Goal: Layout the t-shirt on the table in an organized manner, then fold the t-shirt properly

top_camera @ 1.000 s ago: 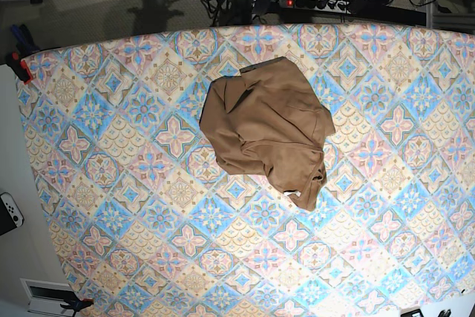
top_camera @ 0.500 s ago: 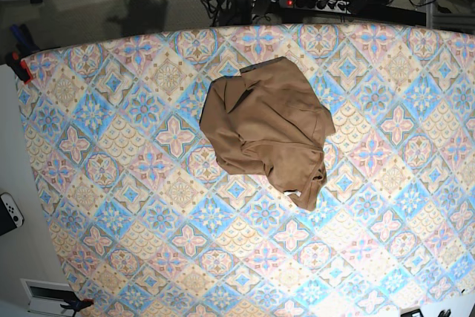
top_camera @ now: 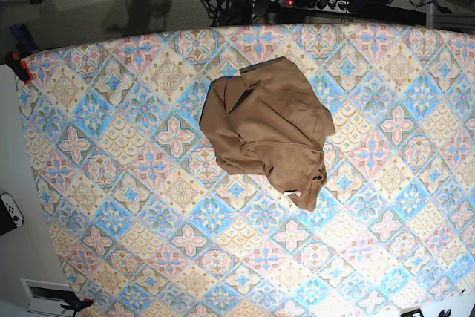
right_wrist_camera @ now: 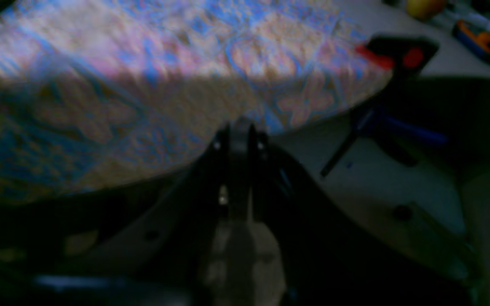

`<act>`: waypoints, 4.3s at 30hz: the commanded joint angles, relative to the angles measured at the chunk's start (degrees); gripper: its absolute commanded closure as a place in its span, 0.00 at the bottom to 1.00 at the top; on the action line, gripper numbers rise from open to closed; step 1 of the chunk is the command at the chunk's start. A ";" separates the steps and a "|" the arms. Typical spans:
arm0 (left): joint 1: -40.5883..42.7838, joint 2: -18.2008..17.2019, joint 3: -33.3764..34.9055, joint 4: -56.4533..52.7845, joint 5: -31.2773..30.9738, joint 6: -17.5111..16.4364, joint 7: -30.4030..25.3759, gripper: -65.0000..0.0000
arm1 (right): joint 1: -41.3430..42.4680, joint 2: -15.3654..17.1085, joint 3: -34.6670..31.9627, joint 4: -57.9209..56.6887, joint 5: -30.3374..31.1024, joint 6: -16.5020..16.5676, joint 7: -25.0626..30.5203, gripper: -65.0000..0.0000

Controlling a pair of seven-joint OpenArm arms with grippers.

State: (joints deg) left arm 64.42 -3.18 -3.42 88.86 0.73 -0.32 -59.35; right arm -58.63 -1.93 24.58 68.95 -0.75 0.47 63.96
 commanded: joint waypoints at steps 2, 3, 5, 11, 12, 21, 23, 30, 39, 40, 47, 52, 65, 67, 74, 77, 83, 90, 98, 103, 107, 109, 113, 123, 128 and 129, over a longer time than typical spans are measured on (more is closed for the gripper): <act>0.85 -0.03 -0.05 3.32 -0.25 0.10 -1.70 0.99 | -2.25 0.40 0.26 4.59 0.45 0.01 1.66 0.99; 0.85 -0.12 -0.05 4.81 -0.25 0.10 -1.44 0.98 | -2.78 0.40 0.26 6.70 0.45 0.01 1.66 0.97; 0.85 -0.12 -0.05 9.65 -0.60 0.10 2.69 0.92 | -3.74 0.40 0.26 10.74 0.36 0.01 0.34 0.94; 0.59 -0.20 -0.05 24.94 -0.42 0.10 22.39 0.80 | -5.68 0.40 0.17 26.22 0.27 1.33 -15.57 0.85; 0.41 -0.20 -0.14 27.49 -0.34 0.01 26.96 0.80 | -5.76 0.40 0.08 29.29 0.27 3.27 -19.70 0.84; -9.26 -3.90 -0.14 32.50 -0.86 -7.38 58.78 0.79 | -5.41 0.40 -2.82 40.20 0.27 11.88 -39.13 0.58; -11.28 -3.63 -0.14 32.50 -0.86 -8.69 63.26 0.73 | -5.41 0.40 -2.91 40.28 0.27 12.76 -41.41 0.56; -15.85 -3.55 -0.05 32.42 -0.86 -8.96 70.12 0.54 | -5.15 0.75 -5.19 40.46 0.27 12.94 -51.35 0.52; -25.87 -3.55 -1.28 32.42 -5.00 -8.96 78.74 0.53 | 1.97 0.84 -6.60 40.72 0.18 12.94 -60.23 0.49; -27.54 -3.55 -2.25 32.42 -7.02 -8.96 81.02 0.53 | 2.50 0.84 -6.60 40.72 0.18 12.94 -60.84 0.49; -36.60 -5.04 -9.55 32.33 -22.31 -8.96 96.93 0.53 | 4.61 0.84 -6.42 40.55 -5.27 12.94 -63.74 0.49; -42.05 -5.22 -12.97 30.57 -25.66 -8.96 105.37 0.53 | 4.61 0.75 -6.51 40.46 -13.44 12.94 -63.83 0.49; -51.37 -5.13 -12.89 17.21 -26.18 -8.96 113.20 0.54 | 5.75 0.48 -9.24 40.28 -15.38 12.94 -64.01 0.49; -52.16 -5.13 -12.71 14.66 -26.27 -9.05 112.85 0.54 | 7.25 0.48 -9.06 40.28 -15.38 12.94 -64.01 0.49; -52.86 -4.60 -9.19 13.25 -26.27 -15.11 112.85 0.74 | 11.91 0.48 -8.89 40.28 -15.38 12.94 -63.83 0.49; -52.95 -3.72 -9.11 13.25 -25.83 -15.38 112.85 0.93 | 11.91 0.48 -8.89 40.37 -15.38 12.94 -63.83 0.49; -52.42 -3.81 -9.11 15.62 -25.92 -15.38 113.37 1.00 | 11.91 0.48 -8.80 40.37 -15.38 12.94 -63.74 0.49; -51.02 -4.16 -9.28 25.65 -25.83 -15.46 122.25 1.00 | 11.91 0.48 -8.89 40.37 -15.38 12.94 -63.92 0.49; -51.72 -7.33 -3.39 31.18 -26.36 -21.97 128.58 1.00 | 11.91 0.40 -8.89 40.37 -15.29 12.94 -64.01 0.49; -51.72 -11.11 6.98 31.27 -26.01 -30.06 128.67 1.00 | 11.91 0.40 -8.80 40.37 -15.29 12.94 -64.01 0.49; -53.21 -13.65 15.68 31.36 -26.18 -31.46 128.23 1.00 | 11.91 0.40 -8.80 40.37 -15.20 12.85 -64.01 0.49; -53.74 -13.57 17.18 31.36 -26.27 -31.73 128.23 1.00 | 11.91 0.40 -8.80 40.28 -15.20 12.85 -64.01 0.49; -56.38 -11.98 17.00 31.36 -26.45 -31.55 128.14 1.00 | 11.91 0.40 -8.80 40.28 -15.20 12.85 -64.01 0.49; -55.15 -1.17 -2.34 31.62 -51.41 -31.73 128.67 1.00 | 11.91 0.66 -8.71 40.20 -15.38 12.85 -64.01 0.49; -54.18 -1.70 -2.16 31.36 -56.69 -31.81 130.69 0.98 | 11.91 0.66 -8.71 40.20 -15.38 12.85 -64.01 0.49; -54.18 -2.49 -2.16 31.36 -55.81 -31.81 132.89 0.96 | 11.91 0.66 -8.71 40.20 -15.38 12.85 -64.01 0.49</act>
State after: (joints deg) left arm 10.68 -5.34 -5.52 119.35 -54.61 -31.92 74.32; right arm -46.33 -1.43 15.75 108.27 -16.60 13.56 -1.48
